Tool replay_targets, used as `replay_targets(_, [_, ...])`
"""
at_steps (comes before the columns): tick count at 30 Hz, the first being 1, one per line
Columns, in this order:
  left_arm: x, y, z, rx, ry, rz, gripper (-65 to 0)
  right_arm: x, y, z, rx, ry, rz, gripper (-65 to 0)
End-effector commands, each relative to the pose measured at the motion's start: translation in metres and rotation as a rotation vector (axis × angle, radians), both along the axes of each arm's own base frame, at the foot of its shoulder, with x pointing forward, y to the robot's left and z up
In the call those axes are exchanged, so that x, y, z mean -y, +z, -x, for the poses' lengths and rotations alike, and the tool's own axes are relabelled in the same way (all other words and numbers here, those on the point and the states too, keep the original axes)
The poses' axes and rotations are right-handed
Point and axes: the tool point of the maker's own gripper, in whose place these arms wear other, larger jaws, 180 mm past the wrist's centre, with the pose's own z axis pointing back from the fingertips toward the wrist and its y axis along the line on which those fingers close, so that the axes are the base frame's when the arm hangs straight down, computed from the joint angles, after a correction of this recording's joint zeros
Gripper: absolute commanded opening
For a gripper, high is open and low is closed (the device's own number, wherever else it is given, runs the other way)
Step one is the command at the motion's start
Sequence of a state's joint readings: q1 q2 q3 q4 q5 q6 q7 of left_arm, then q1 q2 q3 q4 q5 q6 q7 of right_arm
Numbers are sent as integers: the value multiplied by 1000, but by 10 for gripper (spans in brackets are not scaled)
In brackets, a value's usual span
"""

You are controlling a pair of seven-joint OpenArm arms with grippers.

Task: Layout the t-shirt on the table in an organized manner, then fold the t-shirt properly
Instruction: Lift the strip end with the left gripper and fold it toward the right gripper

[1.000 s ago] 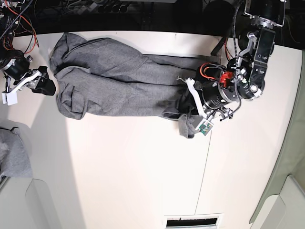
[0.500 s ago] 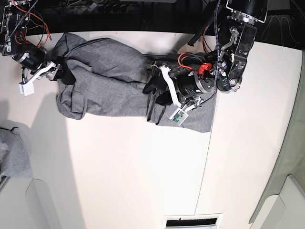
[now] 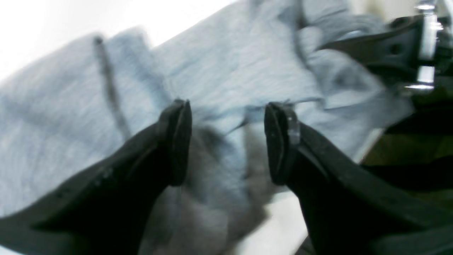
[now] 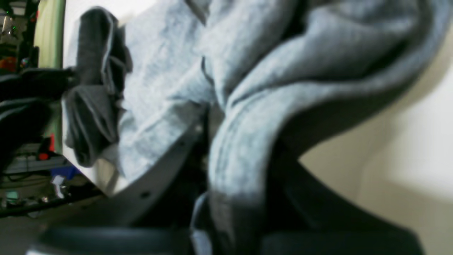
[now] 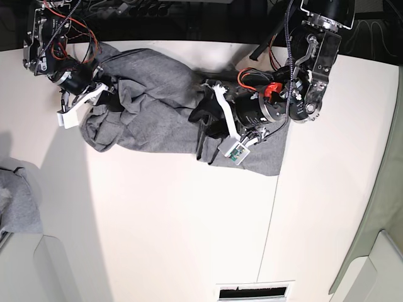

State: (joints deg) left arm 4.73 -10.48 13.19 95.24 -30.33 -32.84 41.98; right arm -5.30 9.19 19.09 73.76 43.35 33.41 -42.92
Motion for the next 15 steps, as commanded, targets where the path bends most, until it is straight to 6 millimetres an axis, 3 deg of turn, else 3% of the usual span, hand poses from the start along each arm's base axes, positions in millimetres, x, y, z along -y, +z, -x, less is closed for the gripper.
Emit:
replay_targets(1, [8, 28, -9, 79, -24, 67, -309, 9, 13, -17, 60, -13, 15, -650])
replay_targets(5, [3, 37, -11, 82, -19, 78, -308, 33, 22, -31, 93, -60, 52, -650])
replay_targets(10, [-8, 39, -15, 78, 17, 95, -309, 96, 48, -53, 157, -117, 158, -650])
replay_targets(15, [-45, 38, -27, 82, 132, 77, -308, 151, 86, -78, 227, -121, 289, -650])
